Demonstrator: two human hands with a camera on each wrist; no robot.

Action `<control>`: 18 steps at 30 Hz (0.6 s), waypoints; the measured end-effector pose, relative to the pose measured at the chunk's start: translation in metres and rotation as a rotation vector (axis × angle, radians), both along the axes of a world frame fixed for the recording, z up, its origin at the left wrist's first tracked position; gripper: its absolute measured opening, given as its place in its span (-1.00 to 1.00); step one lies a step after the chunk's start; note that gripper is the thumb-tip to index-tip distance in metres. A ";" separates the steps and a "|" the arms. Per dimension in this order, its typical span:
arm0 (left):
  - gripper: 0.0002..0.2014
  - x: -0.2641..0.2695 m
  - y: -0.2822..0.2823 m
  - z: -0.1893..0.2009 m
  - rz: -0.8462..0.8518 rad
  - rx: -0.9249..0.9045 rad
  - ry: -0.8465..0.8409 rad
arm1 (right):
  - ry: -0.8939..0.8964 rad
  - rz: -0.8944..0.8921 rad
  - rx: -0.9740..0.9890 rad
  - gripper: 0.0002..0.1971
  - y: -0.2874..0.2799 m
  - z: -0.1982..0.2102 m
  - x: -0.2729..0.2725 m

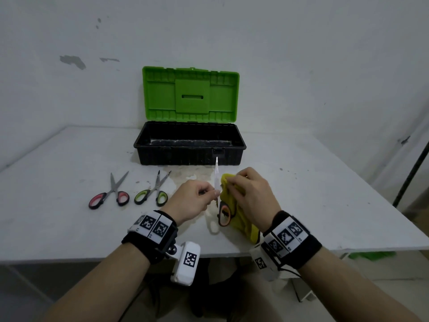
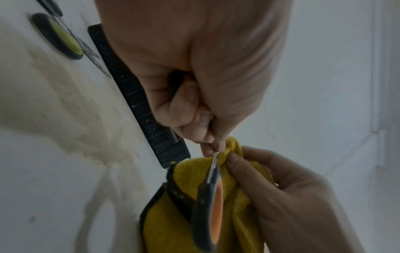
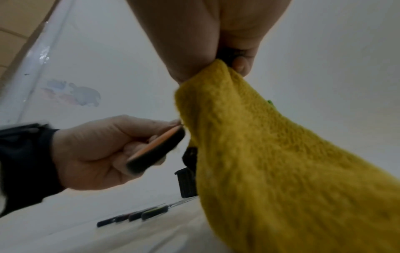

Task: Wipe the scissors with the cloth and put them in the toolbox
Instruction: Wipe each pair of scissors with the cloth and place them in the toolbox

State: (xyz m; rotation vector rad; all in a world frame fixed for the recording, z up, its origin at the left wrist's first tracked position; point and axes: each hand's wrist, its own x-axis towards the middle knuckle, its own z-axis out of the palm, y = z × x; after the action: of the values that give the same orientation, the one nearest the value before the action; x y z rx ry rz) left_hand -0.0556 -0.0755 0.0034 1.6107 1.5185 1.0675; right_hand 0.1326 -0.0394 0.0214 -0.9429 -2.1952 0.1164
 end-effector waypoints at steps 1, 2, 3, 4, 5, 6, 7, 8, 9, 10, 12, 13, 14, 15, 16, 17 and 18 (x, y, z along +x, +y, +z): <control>-0.76 -0.001 0.000 0.000 0.008 0.003 0.005 | 0.023 -0.029 -0.016 -0.88 0.006 0.002 0.002; -0.76 -0.002 0.000 -0.001 0.013 0.001 0.013 | 0.044 -0.067 -0.038 -0.87 0.012 0.004 0.004; -0.77 -0.003 -0.001 -0.002 0.013 -0.006 0.017 | 0.058 -0.109 -0.059 -0.85 0.018 0.006 0.008; -0.77 -0.002 -0.001 -0.003 0.013 -0.017 0.013 | 0.069 -0.147 -0.065 -0.84 0.022 0.010 0.011; -0.78 -0.002 -0.002 -0.003 0.017 -0.031 0.002 | 0.079 -0.170 -0.054 -0.83 0.023 0.012 0.014; -0.78 -0.002 -0.001 -0.004 0.025 -0.043 -0.010 | 0.089 -0.170 -0.032 -0.83 0.020 0.015 0.016; -0.78 -0.002 -0.001 -0.004 0.031 -0.052 -0.022 | 0.093 -0.149 -0.010 -0.84 0.015 0.016 0.015; -0.78 -0.001 0.000 -0.004 0.035 -0.060 -0.032 | 0.087 -0.110 -0.003 -0.84 0.007 0.016 0.014; -0.78 -0.001 0.000 -0.004 0.034 -0.066 -0.038 | 0.067 -0.061 -0.015 -0.85 -0.002 0.015 0.011; -0.78 0.000 0.000 -0.004 0.027 -0.070 -0.041 | 0.032 -0.014 -0.034 -0.86 -0.009 0.011 0.007; -0.79 0.003 0.000 -0.003 0.000 -0.075 -0.041 | -0.054 0.039 -0.056 -0.85 -0.016 0.002 0.003; -0.79 0.004 0.000 -0.003 -0.010 -0.075 -0.036 | -0.076 0.042 -0.057 -0.84 -0.015 -0.001 0.002; -0.79 0.005 -0.001 -0.002 -0.013 -0.071 -0.028 | -0.072 0.028 -0.054 -0.84 -0.012 -0.002 0.002; -0.78 0.005 -0.001 -0.001 -0.009 -0.066 -0.021 | -0.052 0.002 -0.050 -0.85 -0.008 -0.001 0.003; -0.78 0.005 -0.002 -0.001 0.001 -0.062 -0.019 | -0.024 -0.028 -0.045 -0.85 -0.004 0.000 0.005; -0.78 0.005 -0.002 -0.001 0.010 -0.066 -0.027 | 0.003 -0.056 -0.042 -0.86 0.000 0.003 0.006; -0.79 0.004 -0.002 0.000 0.016 -0.075 -0.042 | 0.018 -0.074 -0.042 -0.86 0.003 0.004 0.008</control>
State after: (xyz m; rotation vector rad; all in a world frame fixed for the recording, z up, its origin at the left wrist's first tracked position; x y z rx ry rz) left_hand -0.0513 -0.0776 0.0031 1.5189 1.5283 1.0342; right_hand 0.1402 -0.0363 0.0258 -1.0412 -2.1459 0.1359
